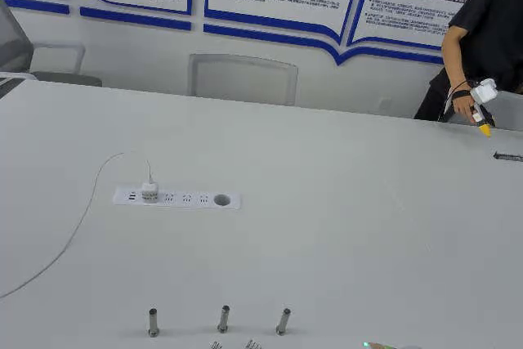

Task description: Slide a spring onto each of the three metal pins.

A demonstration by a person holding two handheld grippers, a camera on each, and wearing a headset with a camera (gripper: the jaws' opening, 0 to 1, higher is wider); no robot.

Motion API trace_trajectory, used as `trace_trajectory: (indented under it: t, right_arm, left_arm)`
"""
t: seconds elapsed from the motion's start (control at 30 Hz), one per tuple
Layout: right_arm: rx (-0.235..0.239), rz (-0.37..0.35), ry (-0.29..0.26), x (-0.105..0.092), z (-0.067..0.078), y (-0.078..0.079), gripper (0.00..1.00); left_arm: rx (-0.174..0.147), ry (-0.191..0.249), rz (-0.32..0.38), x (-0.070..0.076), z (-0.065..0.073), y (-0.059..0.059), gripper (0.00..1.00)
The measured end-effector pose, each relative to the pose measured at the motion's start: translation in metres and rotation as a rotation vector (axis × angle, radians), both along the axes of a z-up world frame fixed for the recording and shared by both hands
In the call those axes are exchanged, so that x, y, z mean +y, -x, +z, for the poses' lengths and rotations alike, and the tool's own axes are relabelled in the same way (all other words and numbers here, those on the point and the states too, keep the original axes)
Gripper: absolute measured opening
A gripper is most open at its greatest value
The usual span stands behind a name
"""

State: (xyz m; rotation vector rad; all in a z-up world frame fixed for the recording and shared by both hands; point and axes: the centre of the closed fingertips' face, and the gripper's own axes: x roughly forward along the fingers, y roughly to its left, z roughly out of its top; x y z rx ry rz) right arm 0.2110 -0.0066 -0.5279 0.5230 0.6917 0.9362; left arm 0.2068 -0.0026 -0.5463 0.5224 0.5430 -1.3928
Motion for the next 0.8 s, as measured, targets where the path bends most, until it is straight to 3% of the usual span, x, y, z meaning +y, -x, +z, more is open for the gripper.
trace_trajectory:
  t: [0.27, 0.47, 0.6, 0.8]
  right_arm:
    - [-0.066, -0.005, 0.056, -0.005, 0.013, -0.004, 0.12]
    - [-0.141, 0.092, 0.184, -0.011, 0.025, -0.005, 0.12]
    - [-0.184, 0.15, 0.251, -0.013, 0.037, -0.009, 0.12]
    - [-0.233, 0.198, 0.302, -0.016, 0.056, -0.014, 0.13]
  left_arm:
    - [-0.007, 0.023, -0.021, -0.009, 0.011, -0.005, 0.1]
    - [-0.01, 0.062, -0.038, -0.018, 0.02, -0.006, 0.1]
    - [-0.011, 0.112, -0.038, -0.027, 0.03, -0.008, 0.1]
    - [-0.002, 0.207, -0.015, -0.036, 0.052, -0.013, 0.1]
